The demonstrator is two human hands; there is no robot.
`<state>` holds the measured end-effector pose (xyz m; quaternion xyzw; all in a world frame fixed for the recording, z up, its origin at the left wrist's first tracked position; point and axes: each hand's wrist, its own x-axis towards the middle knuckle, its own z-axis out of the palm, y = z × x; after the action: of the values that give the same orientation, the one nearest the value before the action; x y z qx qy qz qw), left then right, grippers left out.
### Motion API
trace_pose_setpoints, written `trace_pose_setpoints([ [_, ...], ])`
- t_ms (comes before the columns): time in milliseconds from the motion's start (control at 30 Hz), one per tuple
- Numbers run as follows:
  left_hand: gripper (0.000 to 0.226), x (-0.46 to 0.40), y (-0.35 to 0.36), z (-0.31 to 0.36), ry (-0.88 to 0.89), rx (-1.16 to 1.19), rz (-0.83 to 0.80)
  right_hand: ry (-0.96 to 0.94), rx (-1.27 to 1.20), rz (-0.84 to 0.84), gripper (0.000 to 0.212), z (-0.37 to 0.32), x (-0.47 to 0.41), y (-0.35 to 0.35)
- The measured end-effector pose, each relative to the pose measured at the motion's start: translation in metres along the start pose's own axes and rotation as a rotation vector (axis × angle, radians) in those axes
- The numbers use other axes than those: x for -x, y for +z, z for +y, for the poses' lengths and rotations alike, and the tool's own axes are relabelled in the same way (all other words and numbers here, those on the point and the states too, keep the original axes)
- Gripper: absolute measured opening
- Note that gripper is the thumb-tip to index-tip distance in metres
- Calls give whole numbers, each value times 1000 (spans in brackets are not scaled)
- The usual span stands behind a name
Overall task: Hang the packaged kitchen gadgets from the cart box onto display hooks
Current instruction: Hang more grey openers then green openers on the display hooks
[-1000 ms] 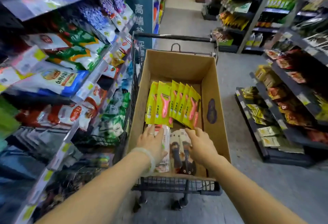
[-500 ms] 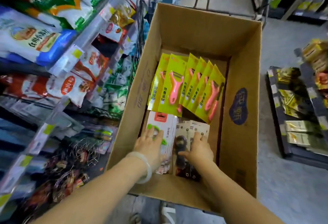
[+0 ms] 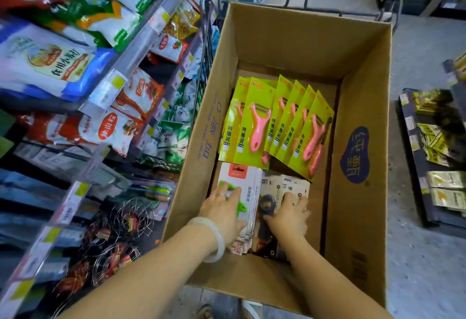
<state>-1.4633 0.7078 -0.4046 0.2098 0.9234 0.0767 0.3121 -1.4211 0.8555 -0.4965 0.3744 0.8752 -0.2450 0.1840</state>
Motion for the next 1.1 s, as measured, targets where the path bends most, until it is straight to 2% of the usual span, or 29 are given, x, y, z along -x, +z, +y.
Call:
trace_pose_setpoints([
  [67,74,3,1,-1,7,4,-2,-7,15,15,61,0,-2,1],
  [133,73,7,1,-3,11,-6,-8,-2,5,15,52,0,-1,-3],
  [300,71,15,-3,0,9,-23,-5,118,-308,-14,36,15,14,-34],
  [400,72,18,-9,9,10,-7,-4,29,-462,1,21,17,25,-67],
  [500,75,20,-16,18,4,47,-8,-132,-643,-35,22,4,37,-97],
  [567,84,19,-21,24,2,169,-8,-202,-724,-86,23,-7,46,-110],
  [633,92,21,-29,30,13,385,9,-234,-824,-141,21,-18,56,-116],
  [733,71,23,-40,38,30,818,79,-238,-990,-222,21,-33,69,-116],
  [833,62,18,-41,41,-27,1024,204,-243,-1123,-287,14,-38,75,-109],
  [900,65,15,-36,43,-65,1070,210,-244,-1158,-294,5,-37,74,-104],
  [1000,61,12,-24,44,-96,1102,200,-184,-1019,-228,24,-26,60,-84],
  [1100,43,6,-13,36,-135,1080,209,6,-773,-80,35,0,32,-60],
])
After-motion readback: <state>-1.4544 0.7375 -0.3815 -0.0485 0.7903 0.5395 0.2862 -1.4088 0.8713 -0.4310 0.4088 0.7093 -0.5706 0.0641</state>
